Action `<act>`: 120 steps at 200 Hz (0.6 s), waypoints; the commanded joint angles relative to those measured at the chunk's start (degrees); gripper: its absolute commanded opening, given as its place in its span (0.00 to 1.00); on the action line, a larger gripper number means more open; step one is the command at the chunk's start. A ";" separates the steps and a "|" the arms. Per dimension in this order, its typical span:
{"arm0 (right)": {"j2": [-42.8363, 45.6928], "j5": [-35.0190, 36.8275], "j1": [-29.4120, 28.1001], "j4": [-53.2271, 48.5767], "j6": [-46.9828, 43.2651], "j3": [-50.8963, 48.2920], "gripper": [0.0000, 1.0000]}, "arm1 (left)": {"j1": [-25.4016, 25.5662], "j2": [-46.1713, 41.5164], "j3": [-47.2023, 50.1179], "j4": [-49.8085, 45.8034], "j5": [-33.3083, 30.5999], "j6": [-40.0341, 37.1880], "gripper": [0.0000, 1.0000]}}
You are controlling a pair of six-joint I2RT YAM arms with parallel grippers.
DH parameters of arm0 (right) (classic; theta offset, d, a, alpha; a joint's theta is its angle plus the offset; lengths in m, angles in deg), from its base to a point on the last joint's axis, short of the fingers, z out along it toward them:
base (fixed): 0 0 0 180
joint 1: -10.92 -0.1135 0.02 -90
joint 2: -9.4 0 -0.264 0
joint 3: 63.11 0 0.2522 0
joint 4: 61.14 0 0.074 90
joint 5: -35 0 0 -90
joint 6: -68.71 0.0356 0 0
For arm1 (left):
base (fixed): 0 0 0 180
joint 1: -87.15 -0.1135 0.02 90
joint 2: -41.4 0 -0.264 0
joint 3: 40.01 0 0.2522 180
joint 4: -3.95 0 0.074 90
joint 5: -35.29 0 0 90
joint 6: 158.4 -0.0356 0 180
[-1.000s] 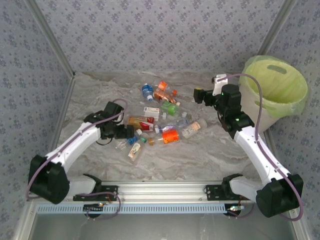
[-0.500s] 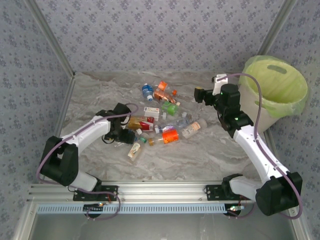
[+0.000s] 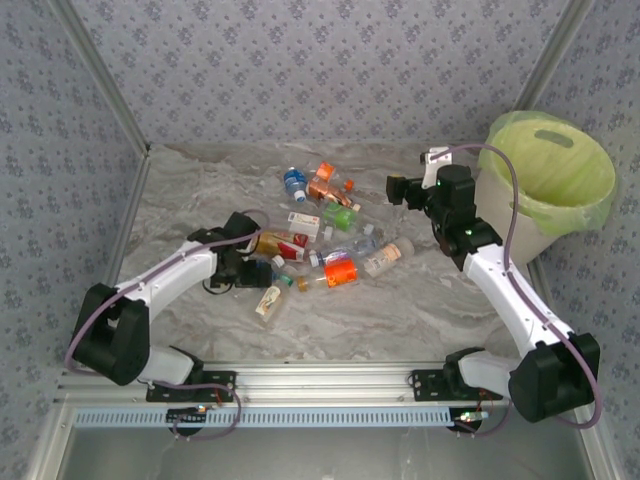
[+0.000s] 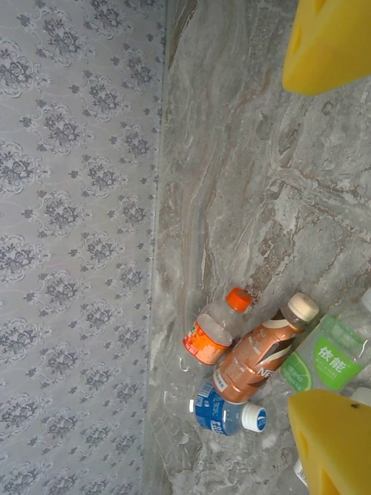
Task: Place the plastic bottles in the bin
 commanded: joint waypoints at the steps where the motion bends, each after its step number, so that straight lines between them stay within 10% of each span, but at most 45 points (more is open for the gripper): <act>1: -0.81 0.06 -0.50 0.21 1.56 2.47 1.00 | 1.21 -3.10 1.61 2.50 5.46 1.77 0.98; 32: -1.03 0.07 -0.69 0.25 1.89 2.90 1.00 | 0.46 -3.29 1.20 -2.30 -2.70 1.50 1.00; 120: -1.12 1.50 -0.85 -0.07 2.68 2.93 1.00 | 8.32 3.56 2.02 -1.15 1.41 2.91 0.98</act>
